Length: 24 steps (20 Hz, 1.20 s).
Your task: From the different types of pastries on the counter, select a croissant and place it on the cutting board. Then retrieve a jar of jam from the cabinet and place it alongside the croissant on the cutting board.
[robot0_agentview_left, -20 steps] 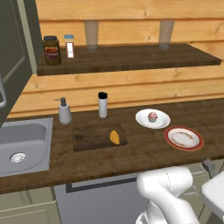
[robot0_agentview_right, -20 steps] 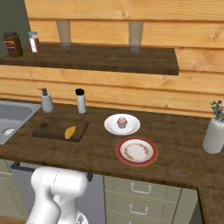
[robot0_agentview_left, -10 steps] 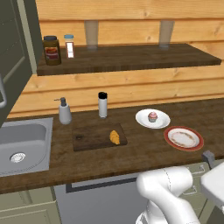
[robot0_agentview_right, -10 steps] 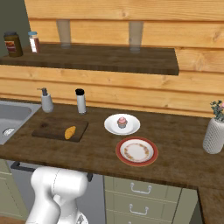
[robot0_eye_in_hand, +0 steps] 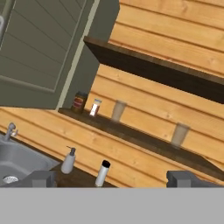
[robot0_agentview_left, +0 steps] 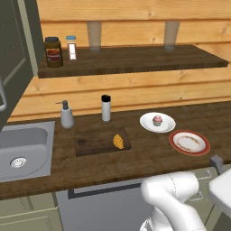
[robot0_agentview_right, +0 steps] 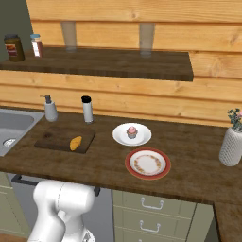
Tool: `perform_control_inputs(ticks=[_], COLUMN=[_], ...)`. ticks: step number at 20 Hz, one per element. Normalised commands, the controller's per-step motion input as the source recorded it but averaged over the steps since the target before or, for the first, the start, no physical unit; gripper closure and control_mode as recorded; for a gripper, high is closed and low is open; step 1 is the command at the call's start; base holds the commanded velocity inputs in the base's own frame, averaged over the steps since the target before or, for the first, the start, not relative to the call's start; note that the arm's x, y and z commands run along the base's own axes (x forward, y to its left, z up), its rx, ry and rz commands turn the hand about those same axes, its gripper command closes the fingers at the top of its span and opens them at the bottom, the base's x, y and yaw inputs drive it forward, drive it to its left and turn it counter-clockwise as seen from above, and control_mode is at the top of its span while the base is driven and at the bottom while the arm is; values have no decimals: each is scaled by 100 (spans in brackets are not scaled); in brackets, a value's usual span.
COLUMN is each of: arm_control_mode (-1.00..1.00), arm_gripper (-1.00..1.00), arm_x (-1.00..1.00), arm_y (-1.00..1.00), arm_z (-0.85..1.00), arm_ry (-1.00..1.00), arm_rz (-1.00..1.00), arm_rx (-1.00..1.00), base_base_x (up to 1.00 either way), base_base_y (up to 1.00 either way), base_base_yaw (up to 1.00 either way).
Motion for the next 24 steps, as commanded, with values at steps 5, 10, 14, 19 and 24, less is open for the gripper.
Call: perform_control_inputs(ticks=[5, 10, 14, 19, 24], arm_control_mode=[100, 100, 100, 100, 100], arm_gripper=[-100, -100, -100, -100, -100], arm_x=[0, 0, 0, 0, 0], arm_y=[0, 0, 0, 0, 0], arm_z=[0, 0, 0, 0, 0], arm_ry=[0, 0, 0, 0, 0], arm_rz=[0, 0, 0, 0, 0], arm_rx=[0, 0, 0, 0, 0], base_base_x=[-9, -12, -46, -87, -59], base_base_y=[0, 2, 43, 45, 39], base_base_yaw=[0, 0, 0, -4, -3])
